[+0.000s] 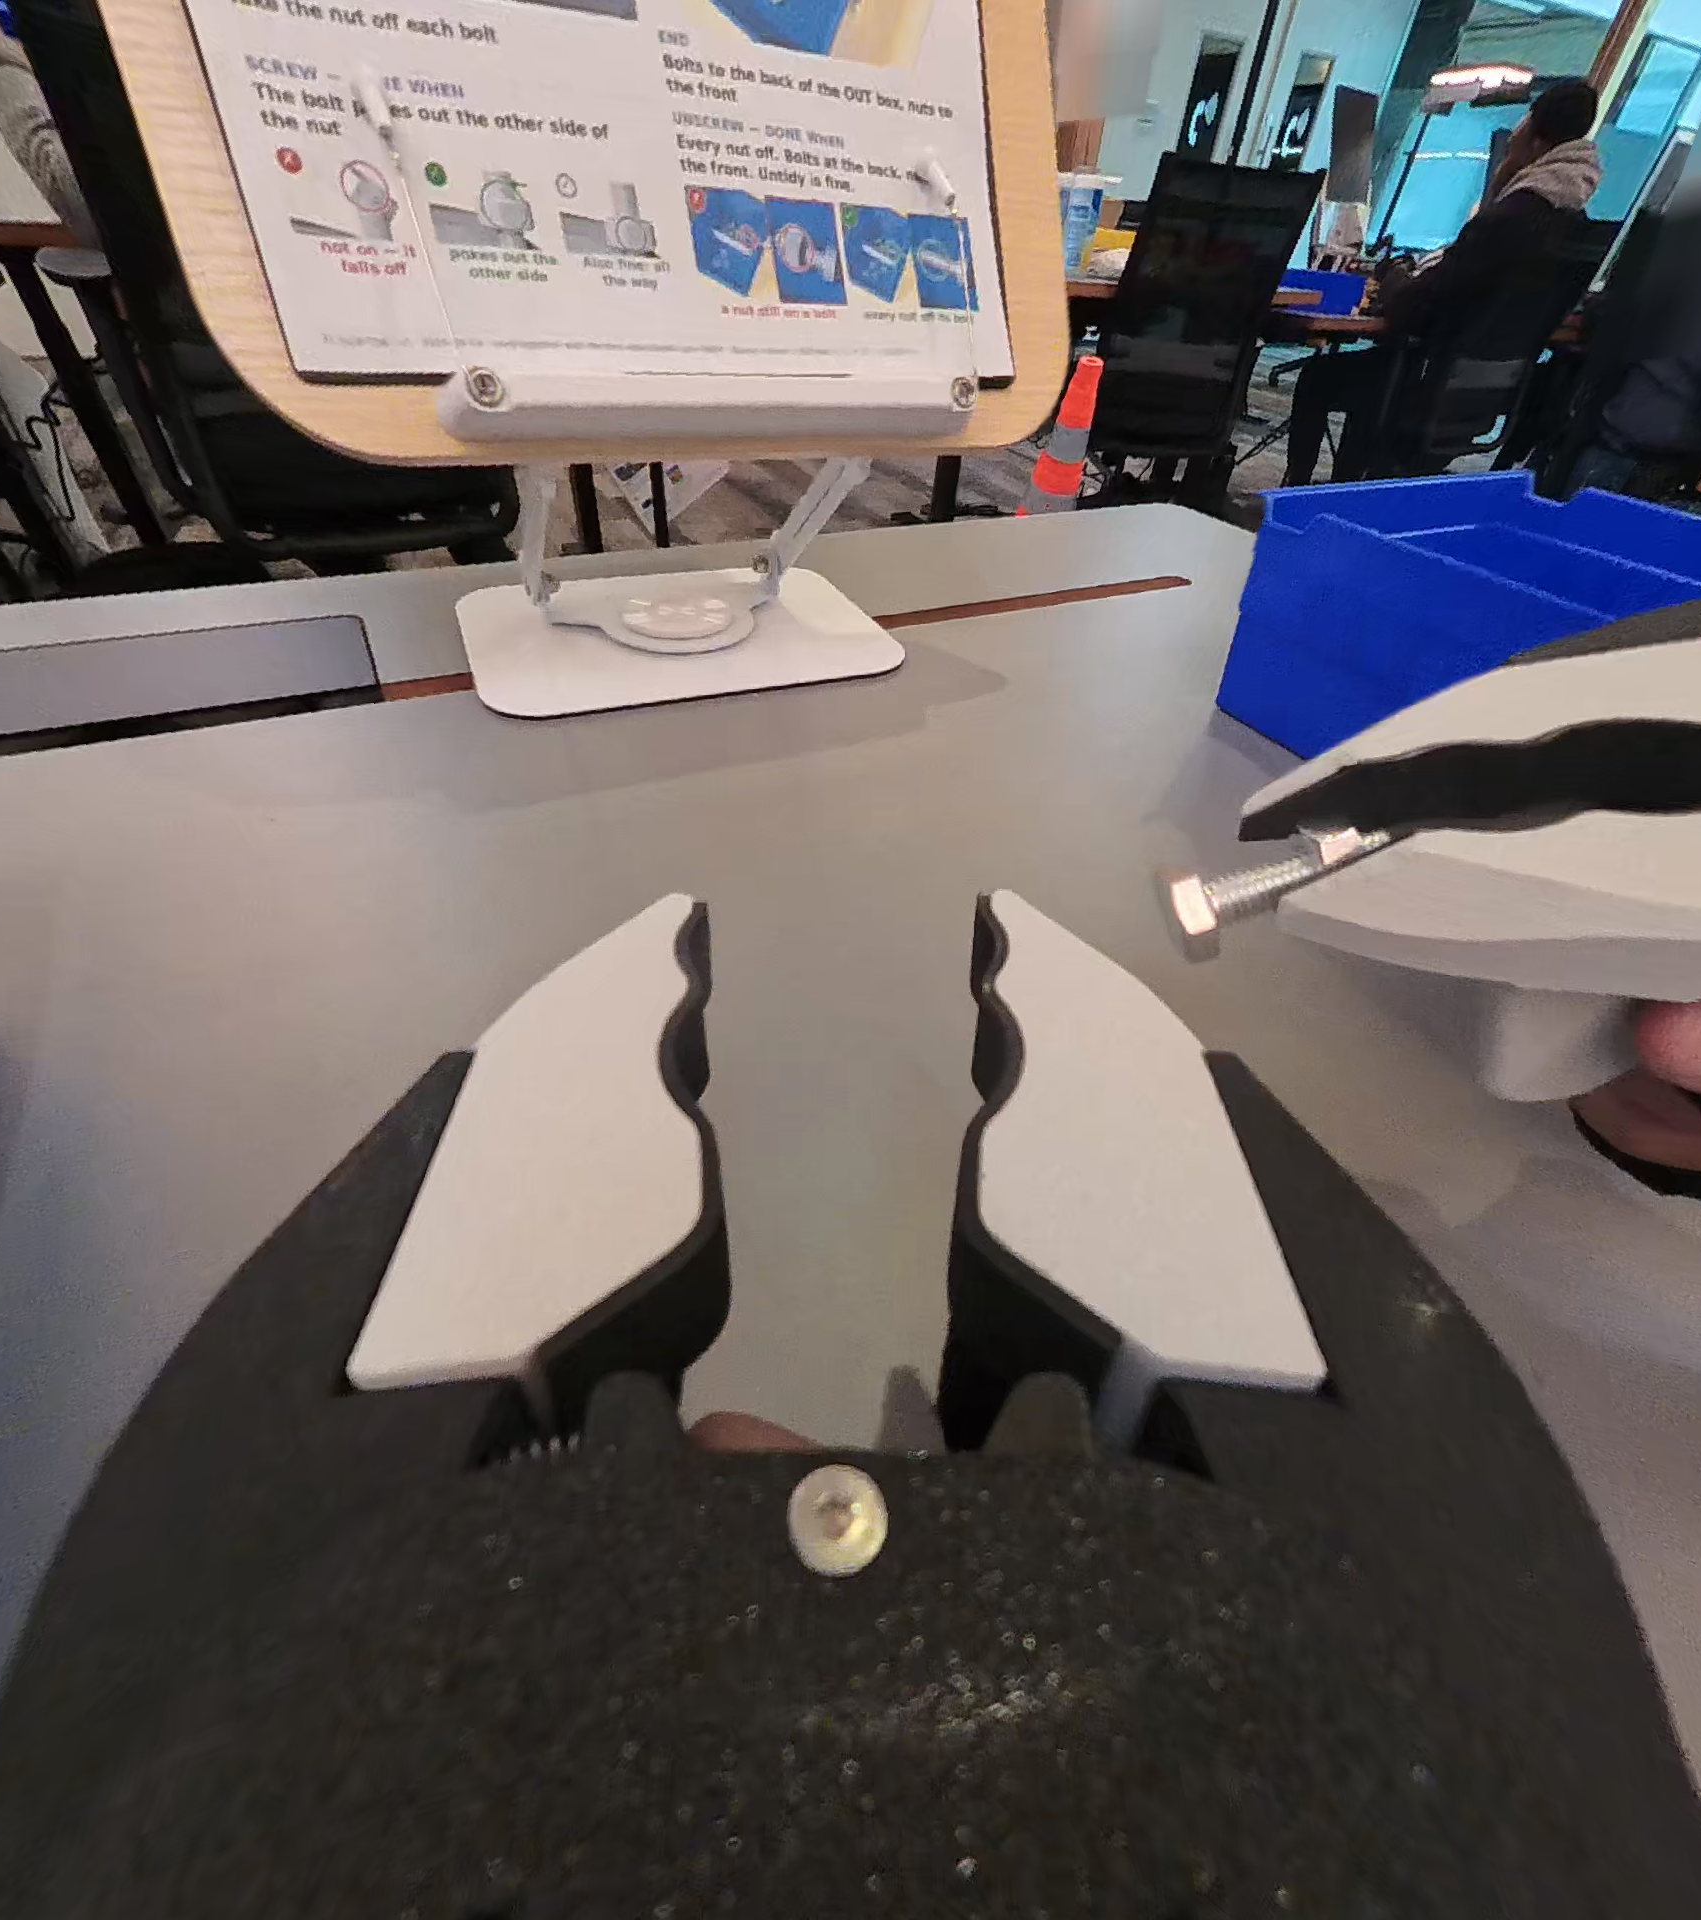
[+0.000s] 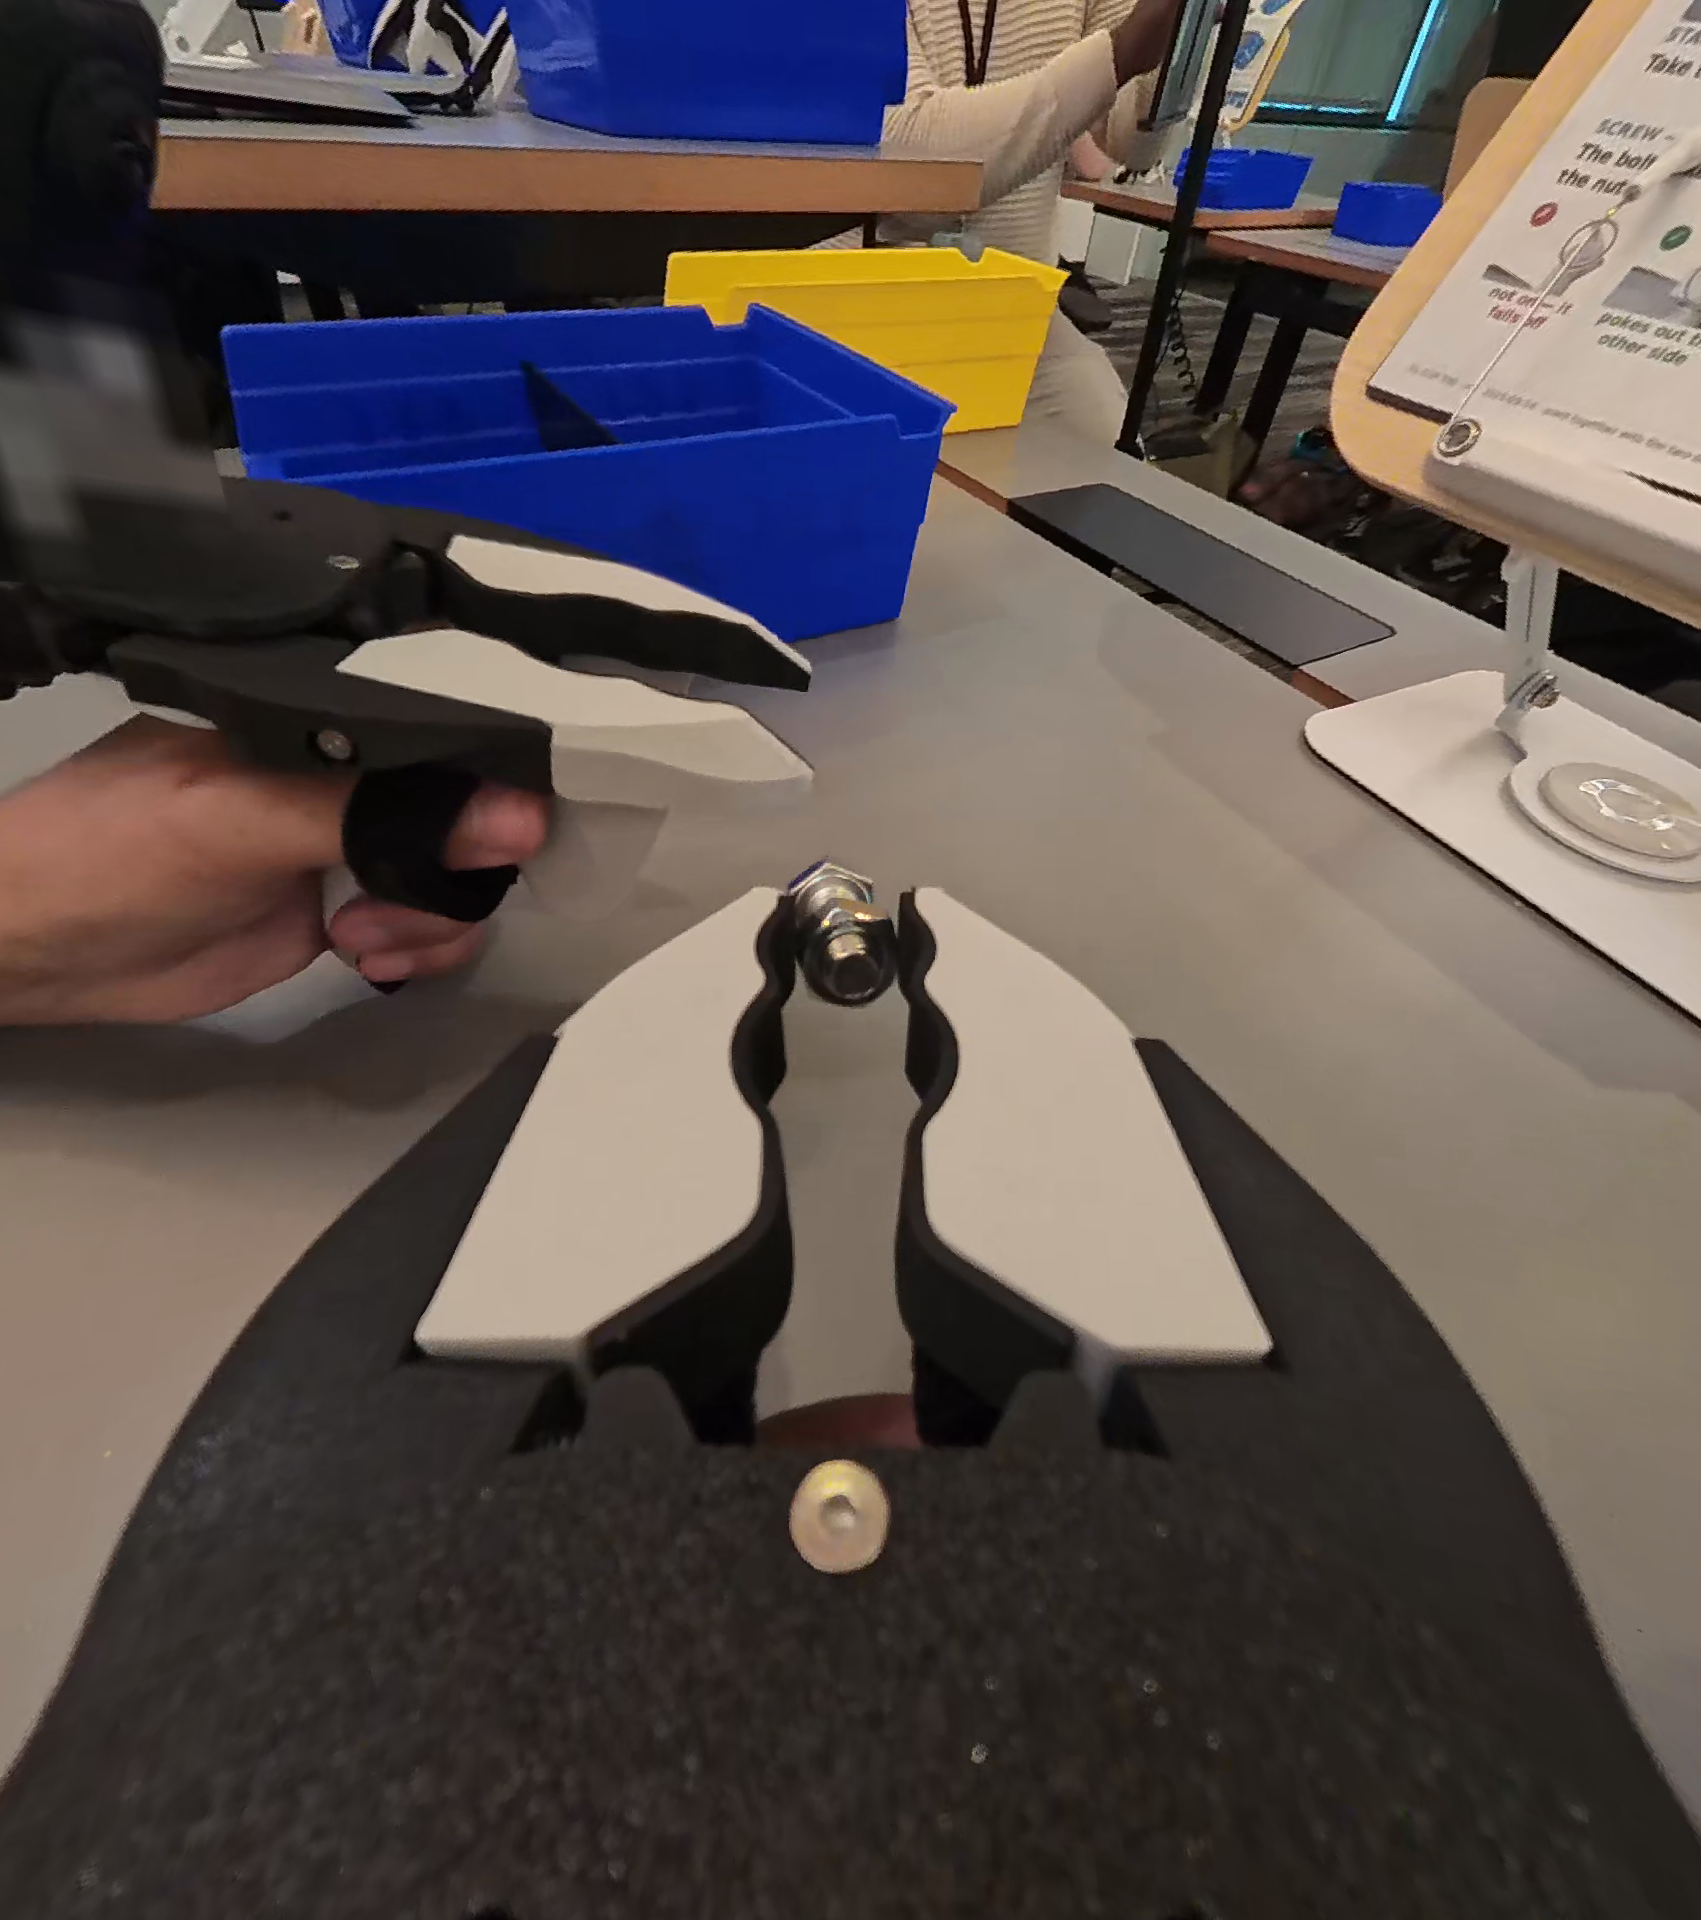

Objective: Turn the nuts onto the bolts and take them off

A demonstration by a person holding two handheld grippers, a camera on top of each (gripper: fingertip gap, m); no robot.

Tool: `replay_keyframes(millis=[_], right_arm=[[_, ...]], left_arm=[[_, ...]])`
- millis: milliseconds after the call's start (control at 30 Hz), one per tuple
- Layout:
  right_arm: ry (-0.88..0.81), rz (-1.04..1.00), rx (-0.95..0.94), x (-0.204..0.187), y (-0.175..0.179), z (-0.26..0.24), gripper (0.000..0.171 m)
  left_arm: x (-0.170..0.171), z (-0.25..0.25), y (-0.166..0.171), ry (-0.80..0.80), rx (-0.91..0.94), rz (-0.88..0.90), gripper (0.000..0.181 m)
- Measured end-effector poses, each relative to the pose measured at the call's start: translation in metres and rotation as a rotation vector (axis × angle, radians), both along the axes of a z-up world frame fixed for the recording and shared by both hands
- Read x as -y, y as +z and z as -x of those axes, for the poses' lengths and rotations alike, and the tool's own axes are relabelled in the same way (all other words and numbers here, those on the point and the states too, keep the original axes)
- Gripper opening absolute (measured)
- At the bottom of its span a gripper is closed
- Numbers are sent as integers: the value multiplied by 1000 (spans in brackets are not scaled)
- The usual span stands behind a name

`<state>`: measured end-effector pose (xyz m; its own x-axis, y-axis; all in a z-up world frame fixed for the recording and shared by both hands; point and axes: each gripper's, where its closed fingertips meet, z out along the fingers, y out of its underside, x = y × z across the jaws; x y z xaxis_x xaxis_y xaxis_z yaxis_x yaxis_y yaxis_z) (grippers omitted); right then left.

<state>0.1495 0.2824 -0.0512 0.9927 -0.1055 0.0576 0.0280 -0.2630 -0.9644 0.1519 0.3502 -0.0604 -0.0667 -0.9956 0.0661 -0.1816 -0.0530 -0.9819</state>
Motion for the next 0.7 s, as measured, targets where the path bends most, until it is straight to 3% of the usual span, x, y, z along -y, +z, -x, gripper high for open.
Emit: replay_keyframes(millis=[133,233,367,467,567,700], right_arm=[[-35,-34,19,3,9,-5,19],[-131,-126,78,24,44,-23,19],[-345,-286,175,97,119,-65,19],[-524,-307,185,171,149,-105,19],[-744,-158,168,242,130,-155,19],[-877,20,-56,296,60,-203,19]], left_arm=[[0,-1,-3,-17,-11,34,47],[2,-1,-5,-32,-22,41,47],[5,-1,-7,-48,-31,42,47],[8,-2,-9,-57,-47,33,47],[10,-3,-10,-63,-48,23,46],[13,-4,-12,-74,-55,19,46]])
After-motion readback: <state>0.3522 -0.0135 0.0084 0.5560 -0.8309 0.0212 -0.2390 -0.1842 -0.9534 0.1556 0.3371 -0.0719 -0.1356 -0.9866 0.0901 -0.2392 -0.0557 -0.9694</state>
